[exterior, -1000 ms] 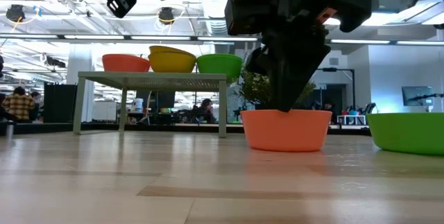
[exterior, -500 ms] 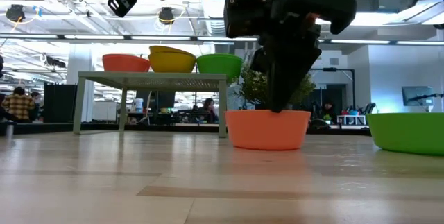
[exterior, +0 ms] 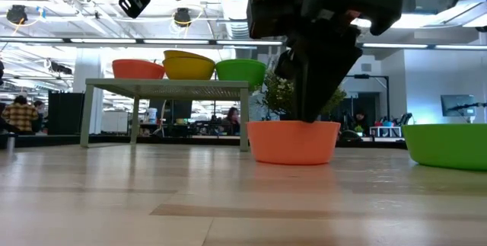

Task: Pick & Place Mini bowls
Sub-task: Stack the orange bowl on top of the stacked orange bowl on the shelf

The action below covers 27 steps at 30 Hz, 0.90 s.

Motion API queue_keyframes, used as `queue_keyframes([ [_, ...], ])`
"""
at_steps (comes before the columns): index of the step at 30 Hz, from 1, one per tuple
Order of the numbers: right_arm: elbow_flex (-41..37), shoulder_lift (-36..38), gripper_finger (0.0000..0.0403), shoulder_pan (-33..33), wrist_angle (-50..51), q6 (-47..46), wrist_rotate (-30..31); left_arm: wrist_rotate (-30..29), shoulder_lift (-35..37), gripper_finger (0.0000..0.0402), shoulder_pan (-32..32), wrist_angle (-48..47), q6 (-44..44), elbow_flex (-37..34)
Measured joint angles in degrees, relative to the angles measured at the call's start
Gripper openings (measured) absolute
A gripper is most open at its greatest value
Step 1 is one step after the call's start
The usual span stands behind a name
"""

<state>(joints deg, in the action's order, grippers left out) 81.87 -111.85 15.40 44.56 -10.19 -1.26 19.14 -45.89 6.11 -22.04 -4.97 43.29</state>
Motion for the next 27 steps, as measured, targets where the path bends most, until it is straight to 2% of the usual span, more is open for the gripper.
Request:
queue_keyframes([
  [6, -0.57, 0.00, 0.0092, -0.55, -0.66, 0.02, 3.01, 0.00, 0.00, 0.0051, 0.00, 0.10, 0.00, 0.00],
  [16, -5.06, -0.07, 0.0088, -0.83, -2.96, -0.16, 3.64, 0.01, -0.02, 0.0051, -0.04, 0.47, 0.04, 0.00],
  [20, -5.07, -0.07, 0.0064, -1.00, -3.54, 2.04, 3.99, 1.29, -0.02, 0.0051, -1.15, 0.70, 0.11, 0.00],
  [24, -5.05, -0.05, 0.0015, -1.40, -4.38, 4.51, 4.21, 1.81, -0.02, 0.0051, -4.46, 1.02, 0.05, 0.00],
  [27, -5.01, 0.04, 0.0012, -1.76, -5.80, 6.74, 4.13, 1.87, -0.38, 0.0051, -7.79, 1.13, 0.04, 0.02],
])
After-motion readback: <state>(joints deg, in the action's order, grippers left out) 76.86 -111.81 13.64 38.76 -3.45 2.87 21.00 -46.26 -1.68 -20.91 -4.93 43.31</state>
